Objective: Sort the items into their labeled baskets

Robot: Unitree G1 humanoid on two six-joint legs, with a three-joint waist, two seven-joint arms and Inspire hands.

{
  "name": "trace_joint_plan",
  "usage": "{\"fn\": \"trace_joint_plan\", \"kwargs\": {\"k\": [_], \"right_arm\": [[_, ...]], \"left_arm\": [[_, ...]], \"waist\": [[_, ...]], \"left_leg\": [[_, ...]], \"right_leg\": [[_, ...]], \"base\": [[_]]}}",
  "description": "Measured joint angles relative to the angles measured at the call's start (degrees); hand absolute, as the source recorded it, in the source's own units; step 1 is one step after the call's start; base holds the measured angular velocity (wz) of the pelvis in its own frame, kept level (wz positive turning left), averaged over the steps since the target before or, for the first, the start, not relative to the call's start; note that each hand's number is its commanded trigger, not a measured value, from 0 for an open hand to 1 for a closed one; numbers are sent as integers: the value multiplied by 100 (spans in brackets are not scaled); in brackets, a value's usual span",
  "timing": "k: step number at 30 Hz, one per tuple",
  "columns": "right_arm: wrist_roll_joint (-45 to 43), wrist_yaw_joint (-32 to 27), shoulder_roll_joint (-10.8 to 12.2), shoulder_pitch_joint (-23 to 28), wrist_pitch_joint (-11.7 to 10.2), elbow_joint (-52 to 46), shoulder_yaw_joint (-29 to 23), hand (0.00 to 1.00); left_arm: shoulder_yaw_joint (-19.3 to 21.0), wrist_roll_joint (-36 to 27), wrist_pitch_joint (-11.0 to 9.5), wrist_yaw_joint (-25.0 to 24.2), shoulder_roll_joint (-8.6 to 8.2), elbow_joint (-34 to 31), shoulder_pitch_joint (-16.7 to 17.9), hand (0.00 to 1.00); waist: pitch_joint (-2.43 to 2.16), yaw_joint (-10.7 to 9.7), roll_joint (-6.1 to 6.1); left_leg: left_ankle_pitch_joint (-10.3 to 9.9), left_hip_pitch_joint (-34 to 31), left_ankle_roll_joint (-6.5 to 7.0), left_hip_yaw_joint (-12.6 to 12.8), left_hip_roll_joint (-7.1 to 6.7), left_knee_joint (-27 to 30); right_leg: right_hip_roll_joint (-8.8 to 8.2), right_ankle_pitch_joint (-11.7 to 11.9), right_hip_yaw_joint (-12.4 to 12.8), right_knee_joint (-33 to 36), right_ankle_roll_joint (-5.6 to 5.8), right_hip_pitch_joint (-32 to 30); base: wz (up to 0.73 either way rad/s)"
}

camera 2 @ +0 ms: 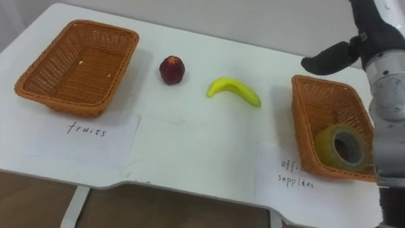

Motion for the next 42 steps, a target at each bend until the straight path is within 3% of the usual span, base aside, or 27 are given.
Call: {"fn": "trace_joint_plan", "kwargs": {"k": [5,9,10,27,42], "right_arm": [[-49,240,-2,-7,17,88,207,0],[-40,355,-2,-70,51,293,440,0],[-37,348,-2,-94,43,409,500,0],[-223,83,-2,-292,17,1069,1429,0],[-251,109,7,-424,-59,1553,1736,0]], "left_arm": [[-2,70,27,-144,65,2,77,0],[-62,95,167,-126,70,44,151,0],[-79,164,224,-122,70,44,143,0],[-241,219,328,14,110,4,72,0],[-572,-11,257,37,134,4,-182,0]], "waist": [[18,165,7],[16,220,-5],[16,324,-4],[1,650,-25],[37,706,-54]], "left_leg": [[2,-118,-5,-167,0,22],[6,-230,-10,-309,-4,60],[6,-228,-11,-308,-4,75],[11,-592,-5,-434,-83,228],[23,-966,-2,-439,-86,418]], "right_leg": [[5,0,-163,-7,0,-39],[3,0,-309,-12,0,-67],[1,0,-303,-13,0,-65],[-50,0,-299,-103,1,-238],[-53,7,-296,-91,-12,-521]], "base": [[15],[19],[9],[6],[0]]}}
